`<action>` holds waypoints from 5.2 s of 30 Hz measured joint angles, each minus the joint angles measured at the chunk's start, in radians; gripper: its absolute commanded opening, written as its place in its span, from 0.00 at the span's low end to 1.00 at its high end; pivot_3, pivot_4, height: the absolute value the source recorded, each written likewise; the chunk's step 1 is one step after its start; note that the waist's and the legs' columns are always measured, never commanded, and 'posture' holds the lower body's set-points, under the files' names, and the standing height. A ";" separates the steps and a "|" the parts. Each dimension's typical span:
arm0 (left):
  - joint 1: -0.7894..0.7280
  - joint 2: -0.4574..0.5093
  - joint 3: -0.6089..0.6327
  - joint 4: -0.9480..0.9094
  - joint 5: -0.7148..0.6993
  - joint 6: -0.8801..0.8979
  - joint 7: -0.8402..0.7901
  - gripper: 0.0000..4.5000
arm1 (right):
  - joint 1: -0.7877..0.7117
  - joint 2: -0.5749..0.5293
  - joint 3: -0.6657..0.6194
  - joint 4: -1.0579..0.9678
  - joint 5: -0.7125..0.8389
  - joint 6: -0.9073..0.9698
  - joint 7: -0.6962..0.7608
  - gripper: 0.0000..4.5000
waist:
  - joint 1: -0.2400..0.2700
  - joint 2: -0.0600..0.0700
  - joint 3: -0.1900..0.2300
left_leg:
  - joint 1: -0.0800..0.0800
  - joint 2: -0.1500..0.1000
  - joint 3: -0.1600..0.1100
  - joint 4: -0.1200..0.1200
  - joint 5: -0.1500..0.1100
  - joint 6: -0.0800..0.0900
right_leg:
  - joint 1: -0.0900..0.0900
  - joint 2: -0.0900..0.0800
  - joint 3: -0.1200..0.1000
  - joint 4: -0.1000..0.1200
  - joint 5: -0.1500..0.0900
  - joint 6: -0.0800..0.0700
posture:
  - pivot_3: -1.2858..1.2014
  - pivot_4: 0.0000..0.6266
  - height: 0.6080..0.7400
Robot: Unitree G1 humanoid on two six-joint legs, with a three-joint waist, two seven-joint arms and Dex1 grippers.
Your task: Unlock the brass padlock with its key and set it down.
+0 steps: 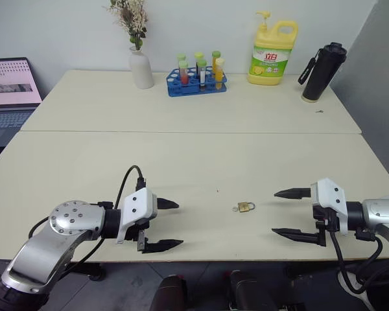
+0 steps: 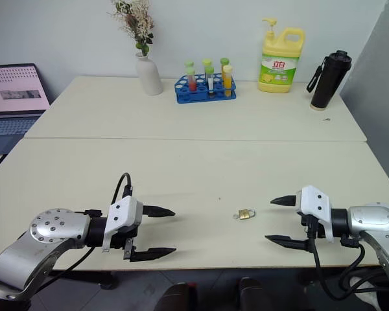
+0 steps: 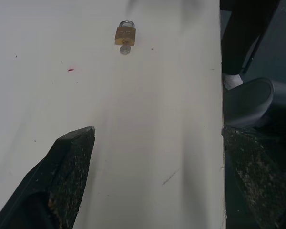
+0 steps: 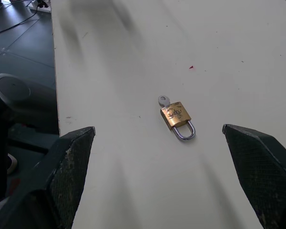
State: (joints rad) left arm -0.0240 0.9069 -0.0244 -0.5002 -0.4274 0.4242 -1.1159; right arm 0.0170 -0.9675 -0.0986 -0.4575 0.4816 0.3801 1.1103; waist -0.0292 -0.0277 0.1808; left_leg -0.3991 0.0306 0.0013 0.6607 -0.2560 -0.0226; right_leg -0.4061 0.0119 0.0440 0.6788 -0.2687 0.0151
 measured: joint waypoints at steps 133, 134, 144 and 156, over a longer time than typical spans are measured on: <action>-0.672 -0.422 -0.090 0.491 -0.088 0.157 -0.011 0.00 | -0.424 0.302 0.318 0.247 -0.929 -0.845 -0.618 0.21 | 0.000 -0.001 -0.001 | 0.000 -0.002 0.000 0.003 0.001 -0.001 | 0.000 0.003 0.001 0.003 0.003 -0.004 | 0.52 0.24 1.00; -0.671 -0.424 -0.090 0.491 -0.079 0.133 -0.013 0.00 | -0.426 0.303 0.316 0.247 -0.927 -0.846 -0.618 0.21 | 0.000 -0.001 -0.001 | 0.000 -0.002 0.000 0.003 0.001 -0.001 | 0.000 0.003 0.001 0.003 0.003 -0.004 | 0.52 0.24 1.00; -0.636 -0.413 -0.110 0.484 0.060 -0.188 -0.060 0.00 | -0.428 0.308 0.313 0.247 -0.917 -0.865 -0.619 0.21 | 0.000 -0.001 -0.001 | 0.000 -0.002 0.001 0.003 0.000 0.000 | 0.000 0.003 0.001 0.003 0.004 -0.004 | 0.52 0.24 1.00; -0.636 -0.440 -0.120 0.601 0.215 -0.665 -0.071 0.00 | -0.428 0.314 0.307 0.259 -0.911 -0.876 -0.631 0.21 | 0.001 -0.001 -0.001 | -0.001 -0.002 0.001 0.003 0.000 0.000 | 0.000 0.003 0.001 0.003 0.004 -0.005 | 0.52 0.24 1.00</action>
State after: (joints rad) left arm -0.6602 0.4673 -0.1446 0.1010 -0.2126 -0.2406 -1.1865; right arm -0.4109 -0.6533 0.2086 -0.1985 -0.4299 -0.4959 0.4797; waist -0.0285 -0.0284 0.1799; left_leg -0.3996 0.0286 0.0024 0.6633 -0.2556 -0.0229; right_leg -0.4061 0.0145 0.0450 0.6814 -0.2651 0.0104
